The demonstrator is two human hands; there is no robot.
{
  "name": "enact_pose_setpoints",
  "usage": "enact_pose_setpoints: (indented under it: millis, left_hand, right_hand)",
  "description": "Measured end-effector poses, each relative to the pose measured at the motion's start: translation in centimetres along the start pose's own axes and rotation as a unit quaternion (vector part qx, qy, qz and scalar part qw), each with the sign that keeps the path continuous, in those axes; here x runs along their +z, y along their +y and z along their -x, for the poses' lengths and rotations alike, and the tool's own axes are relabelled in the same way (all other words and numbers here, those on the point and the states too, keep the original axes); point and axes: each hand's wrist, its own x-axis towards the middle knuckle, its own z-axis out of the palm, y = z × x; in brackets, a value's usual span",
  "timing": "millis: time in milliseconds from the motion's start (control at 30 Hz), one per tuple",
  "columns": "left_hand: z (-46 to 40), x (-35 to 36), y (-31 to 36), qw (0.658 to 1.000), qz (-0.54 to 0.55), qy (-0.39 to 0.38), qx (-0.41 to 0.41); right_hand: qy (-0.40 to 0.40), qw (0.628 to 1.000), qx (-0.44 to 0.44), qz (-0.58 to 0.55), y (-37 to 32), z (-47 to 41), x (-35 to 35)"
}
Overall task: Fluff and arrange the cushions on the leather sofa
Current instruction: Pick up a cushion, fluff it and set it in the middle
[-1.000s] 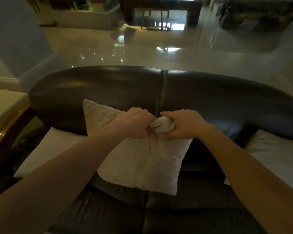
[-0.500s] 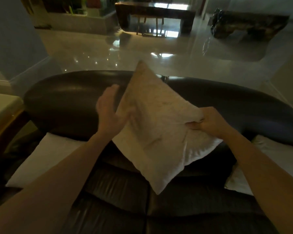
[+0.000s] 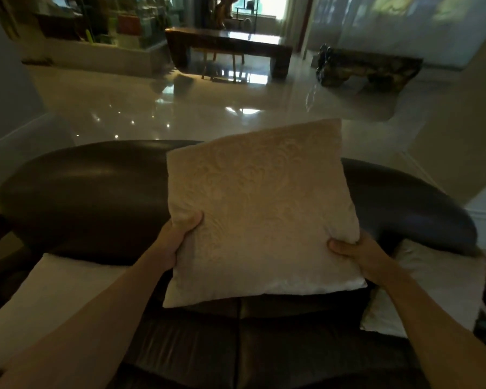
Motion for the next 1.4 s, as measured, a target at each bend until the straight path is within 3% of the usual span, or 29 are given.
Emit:
enact_pose_setpoints:
  millis: [300, 467, 600, 833, 1267, 1367, 1400]
  left_hand:
    - [-0.9, 0.3, -0.7, 0.991, -0.035, 0.051, 0.121]
    - [-1.1, 1.0, -1.2, 0.988, -0.039, 0.028, 0.146]
    - [-1.8, 1.8, -1.6, 0.988, -0.034, 0.015, 0.151]
    - [-3.1, 2.9, -2.9, 0.995, 0.006, -0.028, 0.090]
    - [-5.2, 3.1, -3.7, 0.999, 0.025, 0.005, 0.027]
    - [-4.1, 3.0, -4.7, 1.000, 0.027, 0.011, 0.012]
    - [-8.7, 1.5, -10.1, 0.997, 0.027, 0.033, -0.056]
  right_hand:
    - [0.028, 0.997, -0.014, -0.070, 1.1, -1.3, 1.1]
    - [0.062, 0.988, 0.048, -0.132, 1.2, -2.3, 1.9]
    - [0.110, 0.984, 0.028, -0.136, 2.4, -2.6, 2.4]
    - [0.085, 0.980, 0.033, -0.175, 4.7, -4.9, 0.1]
    - [0.009, 0.984, 0.044, -0.170, 7.2, -8.7, -0.2]
    - [0.012, 0.984, 0.074, -0.161, 8.5, -7.4, 0.2]
    - [0.009, 0.980, 0.137, -0.146, 14.0, -11.0, 1.8]
